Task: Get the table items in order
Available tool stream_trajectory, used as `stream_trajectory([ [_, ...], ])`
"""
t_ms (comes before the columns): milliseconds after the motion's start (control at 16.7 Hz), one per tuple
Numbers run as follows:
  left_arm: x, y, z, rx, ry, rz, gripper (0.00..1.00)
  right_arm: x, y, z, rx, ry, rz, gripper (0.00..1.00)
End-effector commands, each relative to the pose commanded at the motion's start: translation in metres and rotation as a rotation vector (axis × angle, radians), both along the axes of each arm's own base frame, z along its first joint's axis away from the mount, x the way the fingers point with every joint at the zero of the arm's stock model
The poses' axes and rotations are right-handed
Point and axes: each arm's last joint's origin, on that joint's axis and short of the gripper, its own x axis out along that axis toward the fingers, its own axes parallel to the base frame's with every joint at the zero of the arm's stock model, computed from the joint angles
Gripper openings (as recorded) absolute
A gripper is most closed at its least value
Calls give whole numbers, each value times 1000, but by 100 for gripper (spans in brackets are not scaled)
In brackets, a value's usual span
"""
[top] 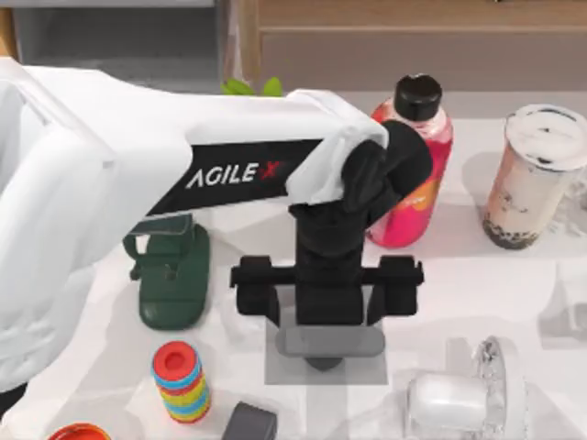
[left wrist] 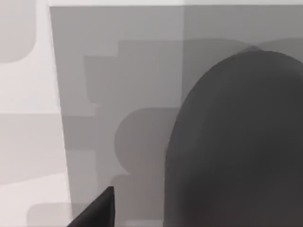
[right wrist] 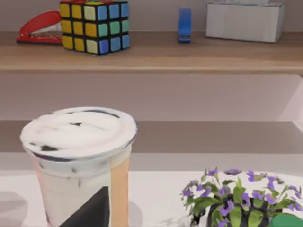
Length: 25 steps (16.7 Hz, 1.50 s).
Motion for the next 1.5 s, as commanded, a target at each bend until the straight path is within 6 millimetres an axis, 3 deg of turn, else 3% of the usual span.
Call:
stream_trajectory([
  [180,1,4,11,-14,-23,29,100,0,0,0,0,0,0,100],
  [420,5,33,71,-112,-138,218,100,0,0,0,0,0,0,100],
  [660,8,103,136,-240,-252,588,100,0,0,0,0,0,0,100],
  [840,15,174,157,-293,-305,977,100,0,0,0,0,0,0,100],
  [1080,19,278,145,-274,-312,1570,100,0,0,0,0,0,0,100],
  [1320,3,374,104,-168,-230,2152,100,0,0,0,0,0,0,100],
  [1500,-20,427,70,-69,-127,2503,100,0,0,0,0,0,0,100],
])
